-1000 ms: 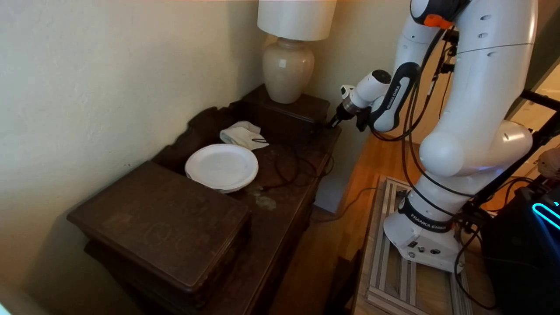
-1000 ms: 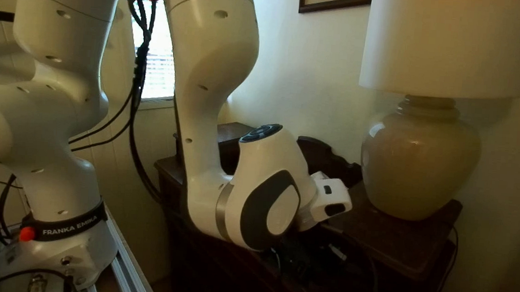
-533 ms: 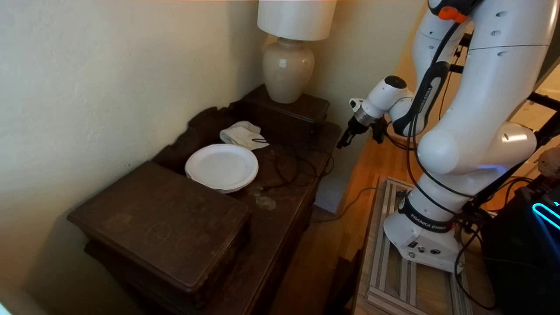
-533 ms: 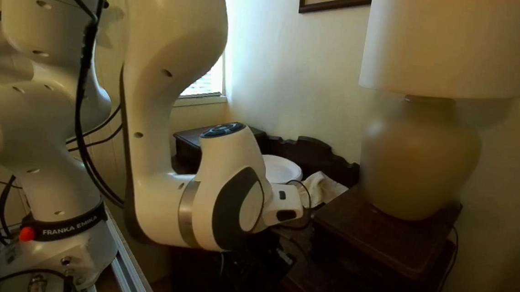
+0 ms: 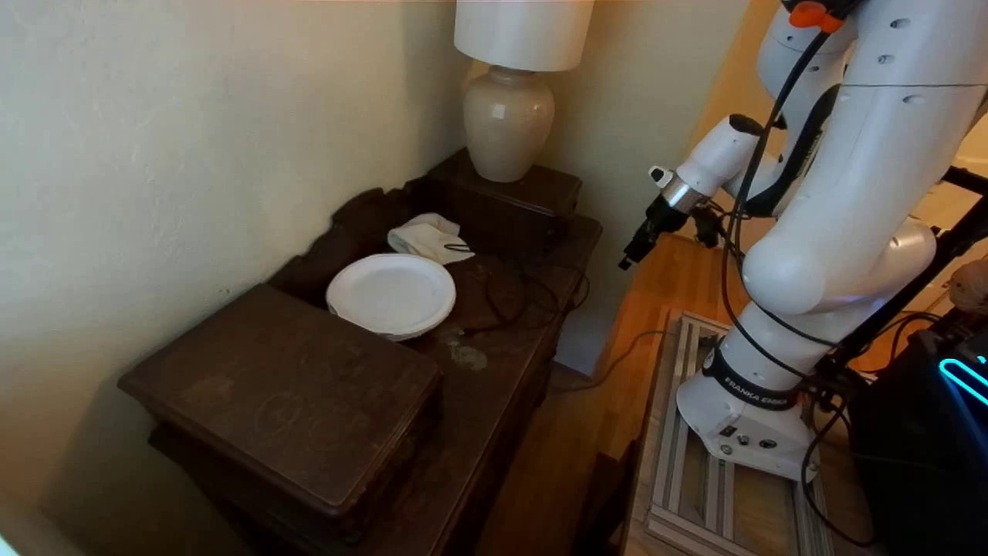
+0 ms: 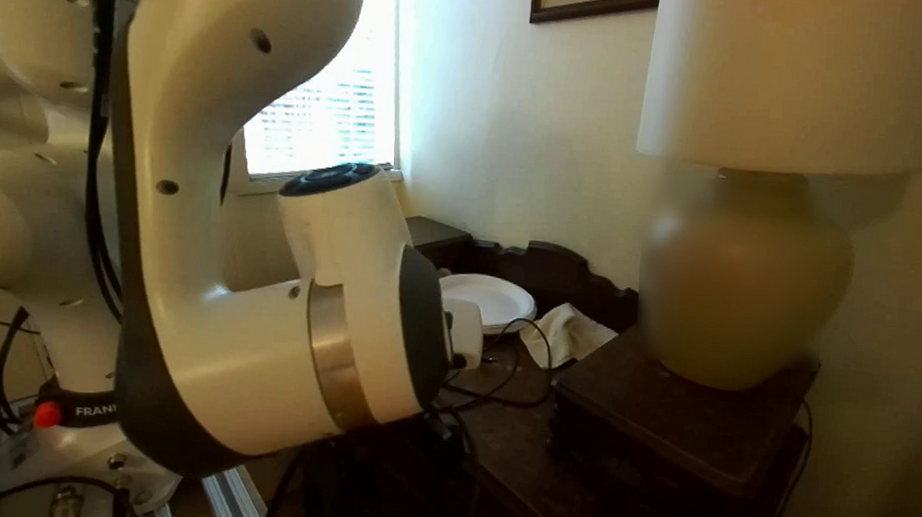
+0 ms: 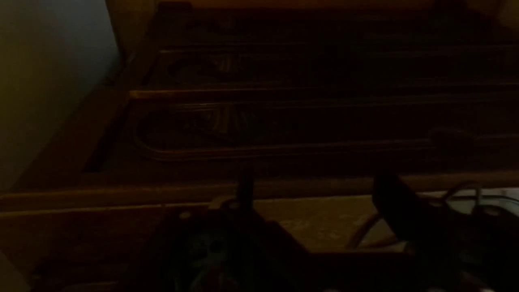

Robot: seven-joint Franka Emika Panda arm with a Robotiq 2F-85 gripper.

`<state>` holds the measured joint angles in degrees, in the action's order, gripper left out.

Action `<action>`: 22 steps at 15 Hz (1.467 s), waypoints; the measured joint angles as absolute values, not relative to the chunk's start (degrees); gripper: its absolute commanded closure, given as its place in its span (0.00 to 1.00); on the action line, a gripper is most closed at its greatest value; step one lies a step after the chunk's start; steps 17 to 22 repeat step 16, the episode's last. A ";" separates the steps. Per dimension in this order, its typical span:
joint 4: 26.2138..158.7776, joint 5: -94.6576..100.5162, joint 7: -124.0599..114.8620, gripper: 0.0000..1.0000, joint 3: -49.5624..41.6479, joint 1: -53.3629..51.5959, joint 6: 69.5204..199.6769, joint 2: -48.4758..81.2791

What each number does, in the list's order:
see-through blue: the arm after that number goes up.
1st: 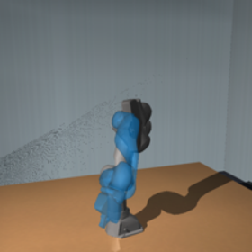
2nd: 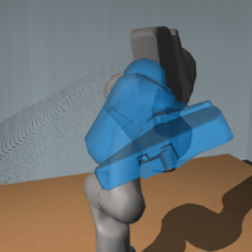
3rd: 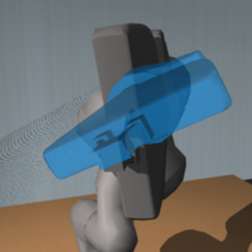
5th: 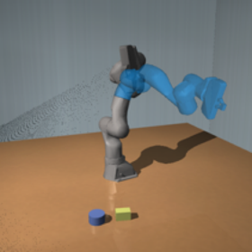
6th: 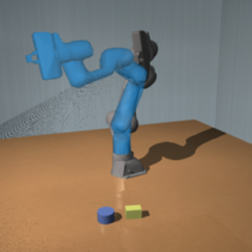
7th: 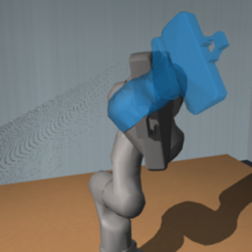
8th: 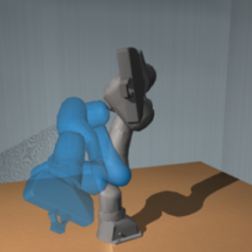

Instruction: Close the drawer completely

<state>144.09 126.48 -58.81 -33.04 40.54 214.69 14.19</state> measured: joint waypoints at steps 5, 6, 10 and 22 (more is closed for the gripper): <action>134.20 141.74 -76.70 0.00 -40.77 31.78 229.02 9.87; 131.70 144.17 -80.16 0.00 -41.65 30.12 231.99 9.03; 120.20 143.96 -87.24 0.00 -50.50 17.71 242.27 10.56; 117.66 143.97 -91.89 0.00 -50.96 10.91 241.28 13.34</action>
